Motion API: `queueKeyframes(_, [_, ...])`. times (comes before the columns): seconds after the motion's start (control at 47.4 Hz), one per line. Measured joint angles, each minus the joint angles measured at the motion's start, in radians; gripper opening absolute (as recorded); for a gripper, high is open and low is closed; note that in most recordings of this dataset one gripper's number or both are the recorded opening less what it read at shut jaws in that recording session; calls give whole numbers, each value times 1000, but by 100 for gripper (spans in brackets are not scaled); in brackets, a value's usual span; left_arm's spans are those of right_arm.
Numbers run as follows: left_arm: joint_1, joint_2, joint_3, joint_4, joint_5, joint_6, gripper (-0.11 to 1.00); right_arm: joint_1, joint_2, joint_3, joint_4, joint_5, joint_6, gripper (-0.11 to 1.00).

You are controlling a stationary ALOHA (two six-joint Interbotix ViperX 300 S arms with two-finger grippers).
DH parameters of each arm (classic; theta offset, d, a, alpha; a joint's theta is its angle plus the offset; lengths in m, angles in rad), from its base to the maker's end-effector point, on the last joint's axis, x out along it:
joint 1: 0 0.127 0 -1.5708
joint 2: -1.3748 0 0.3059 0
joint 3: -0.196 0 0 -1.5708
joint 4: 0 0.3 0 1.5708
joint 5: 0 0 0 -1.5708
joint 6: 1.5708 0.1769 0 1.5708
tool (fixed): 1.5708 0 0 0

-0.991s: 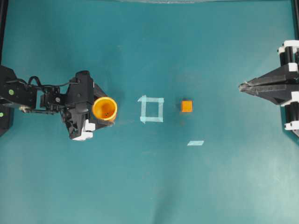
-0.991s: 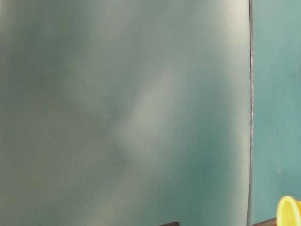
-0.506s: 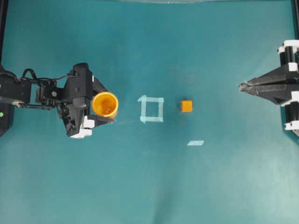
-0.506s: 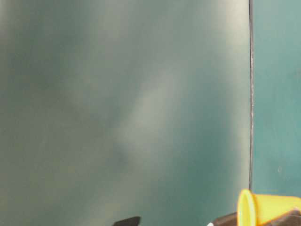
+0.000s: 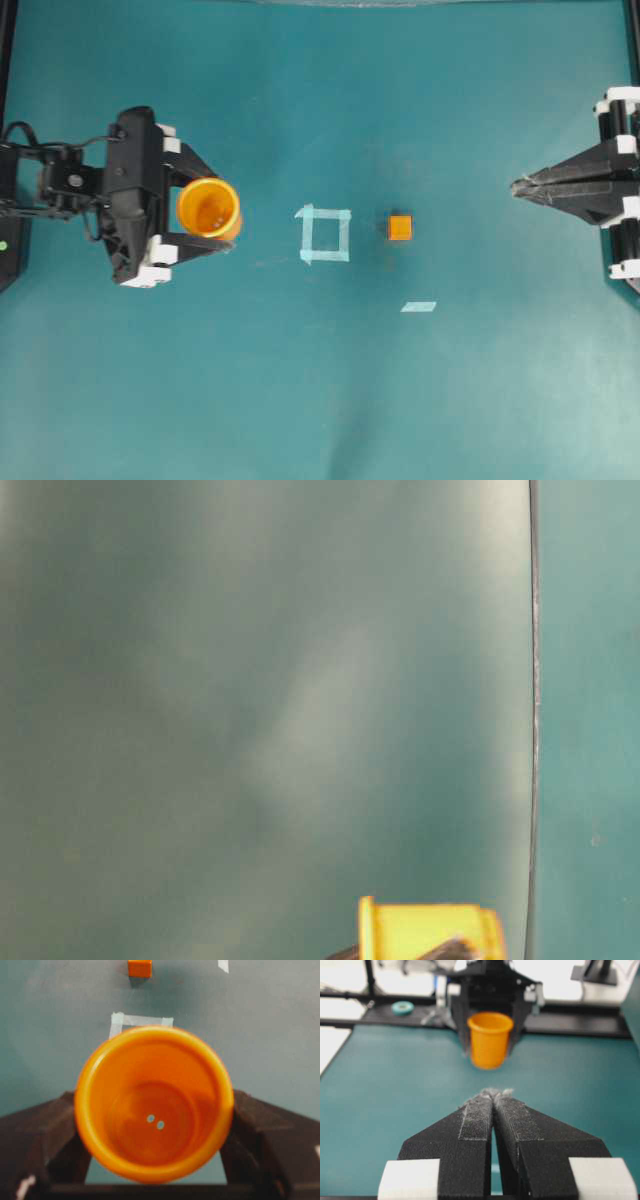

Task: Lift the orange cup with left arm.
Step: 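Raise the orange cup off the table with the left gripper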

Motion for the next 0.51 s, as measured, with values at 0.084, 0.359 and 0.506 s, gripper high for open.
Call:
queueKeyframes(0.084, [0, -35, -3, 0, 26, 0, 69, 0, 0, -2, 0, 0, 0, 0])
queueKeyframes(0.359, [0, -126, -23, 0, 103, -2, 69, 0, 0, 0, 2, 2, 0, 0])
queueKeyframes(0.506, [0, -163, -46, 0, 160, -5, 69, 0, 0, 0, 2, 2, 0, 0])
